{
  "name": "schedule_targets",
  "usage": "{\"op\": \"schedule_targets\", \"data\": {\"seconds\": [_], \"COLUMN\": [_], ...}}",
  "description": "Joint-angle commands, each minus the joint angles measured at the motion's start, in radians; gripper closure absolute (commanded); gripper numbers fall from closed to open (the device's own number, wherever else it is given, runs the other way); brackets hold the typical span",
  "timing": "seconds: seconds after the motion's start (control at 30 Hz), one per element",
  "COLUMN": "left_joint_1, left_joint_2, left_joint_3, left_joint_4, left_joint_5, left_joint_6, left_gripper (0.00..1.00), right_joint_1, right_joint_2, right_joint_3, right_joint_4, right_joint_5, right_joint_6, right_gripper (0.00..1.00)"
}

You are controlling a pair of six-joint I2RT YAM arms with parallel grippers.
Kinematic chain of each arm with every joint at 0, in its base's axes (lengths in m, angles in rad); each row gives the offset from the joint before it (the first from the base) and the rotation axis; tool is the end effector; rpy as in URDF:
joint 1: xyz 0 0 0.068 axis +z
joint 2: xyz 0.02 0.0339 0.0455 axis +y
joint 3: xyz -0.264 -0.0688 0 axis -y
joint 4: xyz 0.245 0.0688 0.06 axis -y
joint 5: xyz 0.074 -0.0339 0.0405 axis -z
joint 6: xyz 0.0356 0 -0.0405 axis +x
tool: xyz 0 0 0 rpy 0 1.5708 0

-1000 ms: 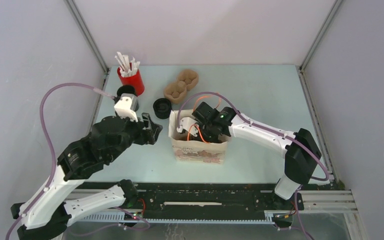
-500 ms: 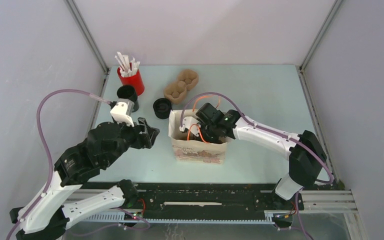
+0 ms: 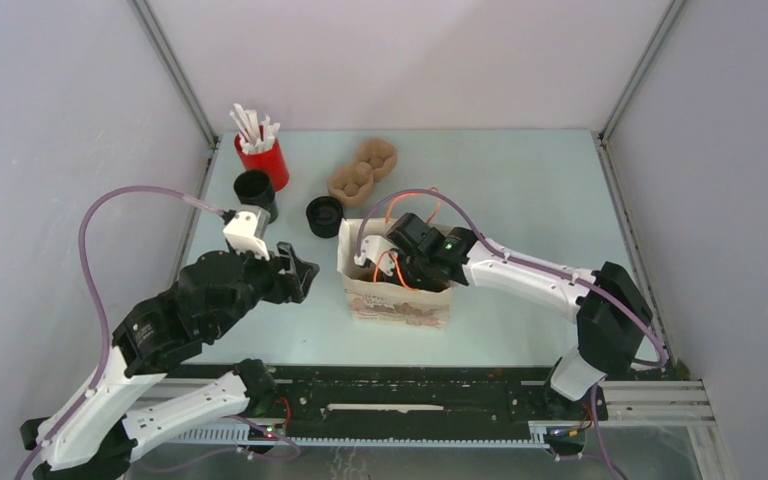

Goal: Pack the takeout coffee

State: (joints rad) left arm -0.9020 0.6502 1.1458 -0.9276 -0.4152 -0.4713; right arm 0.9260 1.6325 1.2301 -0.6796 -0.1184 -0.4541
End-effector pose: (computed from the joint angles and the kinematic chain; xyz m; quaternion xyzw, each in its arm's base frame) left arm 0.0693 -0.0646 0.3980 0.0676 0.8289 -0.2002 0.5180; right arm 0.1989 0.2715 0.2397 -0.6276 0.7379 0.1123 0.2214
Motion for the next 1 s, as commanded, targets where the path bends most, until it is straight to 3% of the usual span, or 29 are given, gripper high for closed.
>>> {"op": "schedule_targets", "data": {"seconds": [0.0,0.13,0.37,0.53,0.73,0.97], "left_joint_1": [0.005,0.004,0.004,0.004,0.004,0.006], "left_joint_2": [-0.020,-0.033,-0.035,-0.008,0.047,0.170], "left_joint_3": [-0.032,-0.053,-0.052,-0.063,-0.062,0.010], "left_joint_4": [0.027,0.030,0.044,0.096,0.168,0.260], "left_joint_5": [0.010,0.029,0.050,0.091,0.163,0.219], "left_joint_6": [-0.018,-0.033,-0.035,-0.039,-0.073,-0.092], "left_gripper": [0.28,0.29,0.29,0.28,0.18,0.22], "right_joint_1": [0.004,0.016,-0.011,-0.042,-0.049,-0.031], "right_joint_2": [0.161,0.195,0.053,-0.012,-0.062,-0.146], "right_joint_3": [-0.121,-0.118,-0.050,-0.061,-0.073,-0.072], "right_joint_4": [-0.186,-0.178,-0.246,-0.182,-0.104,-0.017], "right_joint_5": [0.062,0.050,0.035,-0.035,-0.051,-0.057], "right_joint_6": [0.033,0.035,0.038,0.033,0.042,0.116], "right_gripper": [0.69,0.70,0.68,0.69,0.66,0.65]}}
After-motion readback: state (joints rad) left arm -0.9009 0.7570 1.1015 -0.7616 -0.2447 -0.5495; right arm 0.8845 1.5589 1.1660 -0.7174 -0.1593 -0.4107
